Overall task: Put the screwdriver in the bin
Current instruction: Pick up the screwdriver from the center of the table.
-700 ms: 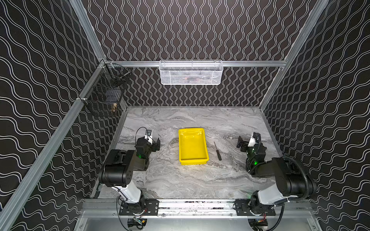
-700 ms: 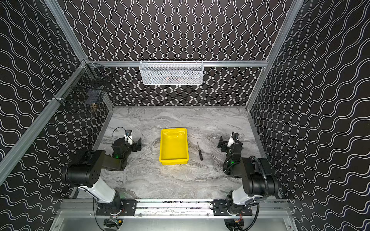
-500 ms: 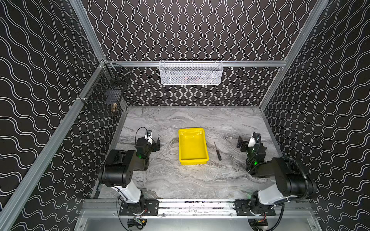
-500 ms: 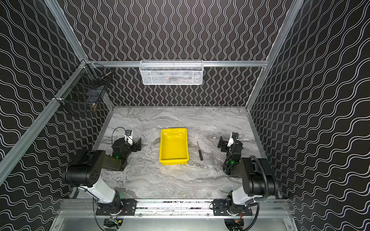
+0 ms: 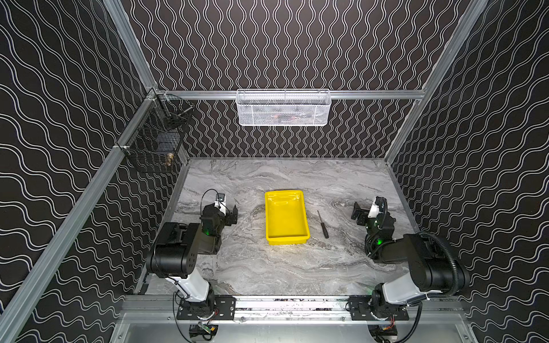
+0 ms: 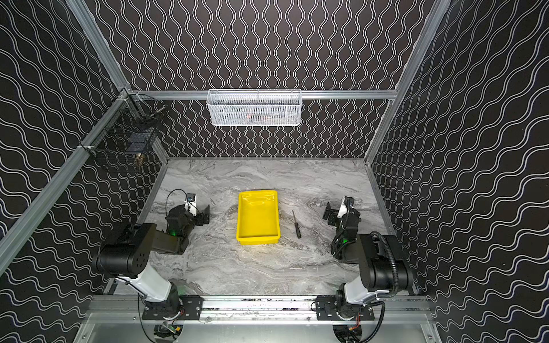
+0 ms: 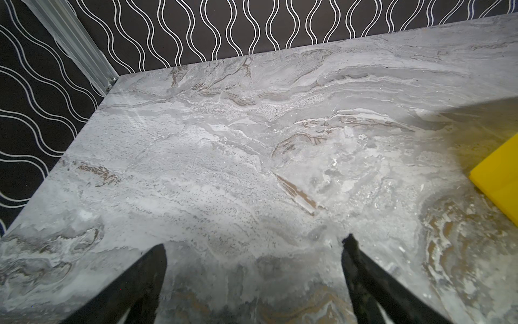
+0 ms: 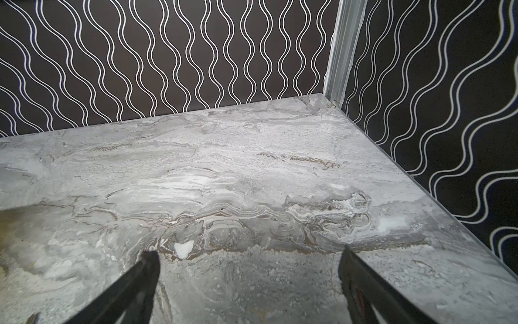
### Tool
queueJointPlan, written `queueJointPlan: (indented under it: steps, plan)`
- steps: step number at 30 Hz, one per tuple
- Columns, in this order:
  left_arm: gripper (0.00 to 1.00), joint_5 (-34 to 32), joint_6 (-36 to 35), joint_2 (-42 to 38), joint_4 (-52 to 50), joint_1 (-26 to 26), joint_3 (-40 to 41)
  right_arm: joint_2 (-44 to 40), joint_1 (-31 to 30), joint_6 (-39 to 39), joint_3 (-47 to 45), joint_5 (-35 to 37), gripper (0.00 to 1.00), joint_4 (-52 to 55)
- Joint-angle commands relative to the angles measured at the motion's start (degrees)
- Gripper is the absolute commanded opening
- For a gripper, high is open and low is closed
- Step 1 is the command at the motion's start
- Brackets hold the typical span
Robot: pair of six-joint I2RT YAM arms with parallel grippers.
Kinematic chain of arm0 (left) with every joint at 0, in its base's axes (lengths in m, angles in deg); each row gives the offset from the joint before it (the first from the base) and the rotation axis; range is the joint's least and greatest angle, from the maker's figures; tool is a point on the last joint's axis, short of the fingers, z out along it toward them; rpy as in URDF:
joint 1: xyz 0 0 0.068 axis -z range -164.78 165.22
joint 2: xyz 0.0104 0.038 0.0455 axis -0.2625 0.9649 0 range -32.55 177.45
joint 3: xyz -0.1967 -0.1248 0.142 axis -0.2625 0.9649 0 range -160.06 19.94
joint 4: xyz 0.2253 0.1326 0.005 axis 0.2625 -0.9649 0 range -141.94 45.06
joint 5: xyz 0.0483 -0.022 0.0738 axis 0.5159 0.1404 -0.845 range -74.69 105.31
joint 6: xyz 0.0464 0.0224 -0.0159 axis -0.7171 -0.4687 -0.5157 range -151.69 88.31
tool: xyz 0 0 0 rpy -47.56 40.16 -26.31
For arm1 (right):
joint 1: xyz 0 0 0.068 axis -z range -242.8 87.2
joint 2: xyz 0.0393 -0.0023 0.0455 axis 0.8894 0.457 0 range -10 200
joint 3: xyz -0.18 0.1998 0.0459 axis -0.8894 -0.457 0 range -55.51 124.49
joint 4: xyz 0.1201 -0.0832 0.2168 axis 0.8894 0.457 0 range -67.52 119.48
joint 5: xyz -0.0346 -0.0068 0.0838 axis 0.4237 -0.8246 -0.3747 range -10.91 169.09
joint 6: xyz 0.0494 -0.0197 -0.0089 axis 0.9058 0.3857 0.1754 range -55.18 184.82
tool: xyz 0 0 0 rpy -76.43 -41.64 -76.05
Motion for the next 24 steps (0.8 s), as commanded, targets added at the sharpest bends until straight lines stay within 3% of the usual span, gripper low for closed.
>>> queueJointPlan:
  steps: [1, 5, 8, 10, 12, 18, 21, 24]
  plan:
    - [0.99, -2.22, 1.55, -1.09, 1.1, -0.09, 0.03, 0.02, -0.02, -0.38, 0.27, 0.24, 0.99, -2.93]
    - [0.99, -6.45, 2.62, -6.04, -9.73, 0.19, -3.7, -1.41, -0.04, -0.94, 0.71, 0.41, 0.99, -1.75]
    - [0.99, -15.61, 2.69, -12.67, -20.89, 3.3, -7.95, -7.98, -0.04, 1.35, 5.74, 3.48, 0.99, 13.48]
    - [0.99, -25.84, 4.93, -19.17, -33.74, 6.85, -13.77, -13.17, -0.04, 4.06, 10.05, 4.46, 0.99, 25.87]
    - [0.99, -27.4, 8.98, -23.22, -43.92, 7.84, -19.88, -16.72, -0.04, 5.01, 13.49, 2.55, 0.99, 34.05]
    - [0.99, -17.9, 16.4, -20.64, -79.03, 7.91, -41.67, -22.95, -0.13, 10.27, 24.87, -8.0, 0.99, 59.97]
    - [0.99, -8.61, 12.93, -18.23, -87.44, 7.94, -46.14, -24.09, -1.23, 11.43, 28.56, -11.96, 0.99, 71.5]
    - [0.99, -0.97, 10.68, -18.7, -89.69, 7.88, -45.93, -25.27, -5.2, 11.56, 30.29, -11.47, 0.97, 79.91]
